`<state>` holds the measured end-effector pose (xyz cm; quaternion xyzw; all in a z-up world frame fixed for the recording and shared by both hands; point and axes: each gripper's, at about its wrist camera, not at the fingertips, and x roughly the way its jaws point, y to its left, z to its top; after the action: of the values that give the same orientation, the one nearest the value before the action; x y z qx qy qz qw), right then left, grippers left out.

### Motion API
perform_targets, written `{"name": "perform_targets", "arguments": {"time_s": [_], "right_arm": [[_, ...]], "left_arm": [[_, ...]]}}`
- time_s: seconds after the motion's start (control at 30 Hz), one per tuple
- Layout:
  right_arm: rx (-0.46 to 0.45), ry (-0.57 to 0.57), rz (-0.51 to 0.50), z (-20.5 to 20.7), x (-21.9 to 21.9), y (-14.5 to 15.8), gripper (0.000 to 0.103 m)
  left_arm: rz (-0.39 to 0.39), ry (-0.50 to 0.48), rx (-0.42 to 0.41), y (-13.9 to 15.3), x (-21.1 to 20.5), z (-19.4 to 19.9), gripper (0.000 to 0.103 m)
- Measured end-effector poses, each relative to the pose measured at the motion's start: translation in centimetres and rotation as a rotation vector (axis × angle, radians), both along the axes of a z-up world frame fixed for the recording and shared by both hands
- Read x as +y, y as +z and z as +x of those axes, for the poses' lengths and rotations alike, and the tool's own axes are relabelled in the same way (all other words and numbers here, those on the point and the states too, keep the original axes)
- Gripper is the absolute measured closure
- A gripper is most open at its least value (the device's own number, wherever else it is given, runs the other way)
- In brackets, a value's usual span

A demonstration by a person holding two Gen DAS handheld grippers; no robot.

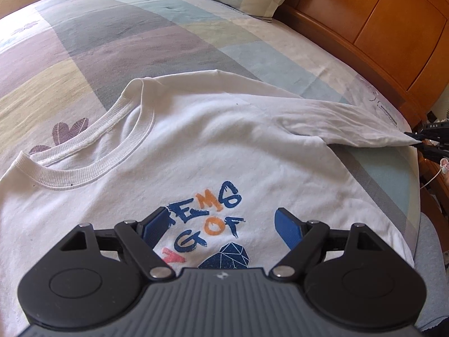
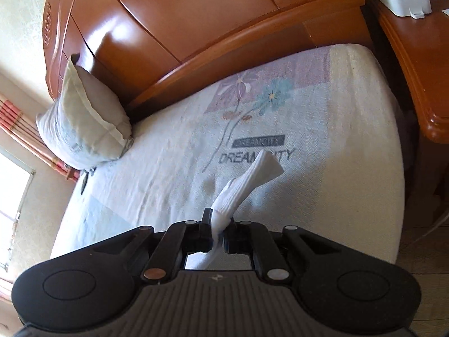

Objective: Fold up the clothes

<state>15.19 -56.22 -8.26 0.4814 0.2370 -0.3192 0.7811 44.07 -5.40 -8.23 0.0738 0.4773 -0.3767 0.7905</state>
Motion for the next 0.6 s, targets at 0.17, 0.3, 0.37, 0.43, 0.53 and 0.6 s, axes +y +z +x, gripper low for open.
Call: {"name": "perform_targets", "arguments": {"time_s": [0.17,0.3,0.37,0.43,0.53,0.6], "right_arm": [[0.264,0.072,-0.055,0.6,2.3,1.0,0.074],[0.394,0.124,-0.247,2.2,5.0,4.2,0.06],[0.404,0.181,-0.368,3.8,6.4,6.1,0.06],[0.342,0.281,-0.462,6.0,7.7,7.5,0.06],[0.272,0.463,-0.535,10.7,9.6,8.2,0.06],[0.252,0.604,-0.59,14.6,11.3,7.9,0.06]], "left_arm": [[-0.002,0.018,0.004,-0.1,0.6,0.2,0.021],[0.006,0.032,0.0,-0.2,0.7,0.4,0.021],[-0.002,0.03,0.004,-0.3,0.7,0.5,0.021],[0.001,0.028,0.005,-0.4,0.6,0.4,0.021],[0.003,0.025,0.008,-0.5,0.5,0.3,0.021],[0.002,0.025,0.013,-0.6,0.6,0.2,0.021]]}}
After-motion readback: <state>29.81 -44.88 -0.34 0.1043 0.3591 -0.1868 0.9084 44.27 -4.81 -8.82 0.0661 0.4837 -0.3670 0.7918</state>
